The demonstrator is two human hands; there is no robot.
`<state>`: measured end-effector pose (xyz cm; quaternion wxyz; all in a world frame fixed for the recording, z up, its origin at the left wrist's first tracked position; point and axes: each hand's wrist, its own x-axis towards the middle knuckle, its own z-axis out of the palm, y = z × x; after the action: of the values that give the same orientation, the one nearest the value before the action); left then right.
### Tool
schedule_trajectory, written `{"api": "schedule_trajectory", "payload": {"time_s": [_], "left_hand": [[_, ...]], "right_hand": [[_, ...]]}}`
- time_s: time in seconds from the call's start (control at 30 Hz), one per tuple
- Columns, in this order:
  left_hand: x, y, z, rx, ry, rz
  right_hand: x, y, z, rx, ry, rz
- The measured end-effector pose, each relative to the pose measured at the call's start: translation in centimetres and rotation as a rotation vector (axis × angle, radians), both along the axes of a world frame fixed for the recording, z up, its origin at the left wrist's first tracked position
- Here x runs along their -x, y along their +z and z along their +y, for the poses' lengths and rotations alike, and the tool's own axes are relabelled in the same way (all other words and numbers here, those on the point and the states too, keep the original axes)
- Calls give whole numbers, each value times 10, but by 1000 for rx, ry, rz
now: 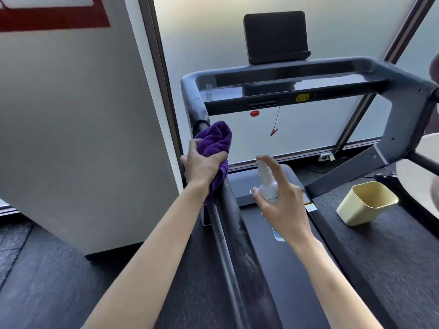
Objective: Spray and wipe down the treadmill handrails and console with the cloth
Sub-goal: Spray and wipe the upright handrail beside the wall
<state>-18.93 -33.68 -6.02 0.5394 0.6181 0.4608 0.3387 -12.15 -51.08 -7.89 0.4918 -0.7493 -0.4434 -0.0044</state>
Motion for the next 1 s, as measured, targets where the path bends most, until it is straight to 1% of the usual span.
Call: {"api": "schedule_trajectory", "payload": {"time_s": [0.13,0.17,0.2,0.23,0.27,0.37,0.43,0.53,0.67,0.7,0.77,0.83,0.87,1.0], "left_hand": [[-28,23,24,-128,-2,319],[-31,26,28,-135,-22,382],[-31,29,29,-124,-41,402],[-28,30,29,-97,-52,367],[-23,29,26,-56,-53,276],[2,14,3,116,-48,-110],[18,1,-21,176,-44,-217],[17,-5,-30,236,18,-243],[-6,8,13,343,17,-279],[-12,12,25,339,22,-255],[-21,18,38,283,59,-151],[-25,19,40,218,77,-44],[-22,18,36,193,71,-22],[2,7,-2,173,13,-92]], "right_hand": [[0,4,3,16,-23,-16],[0,5,4,14,-24,-15],[1,7,3,9,-23,-11],[1,7,3,2,-21,-4],[2,8,2,-8,-20,5],[3,7,-3,-32,-27,16],[2,3,-6,-45,-43,13],[0,1,-7,-51,-55,9],[-2,5,-4,-41,-74,17],[-2,7,-3,-40,-76,16],[-1,10,-2,-37,-74,6],[0,14,-3,-43,-75,-7],[2,14,-4,-49,-77,-8],[6,13,-8,-53,-95,-22]]}}
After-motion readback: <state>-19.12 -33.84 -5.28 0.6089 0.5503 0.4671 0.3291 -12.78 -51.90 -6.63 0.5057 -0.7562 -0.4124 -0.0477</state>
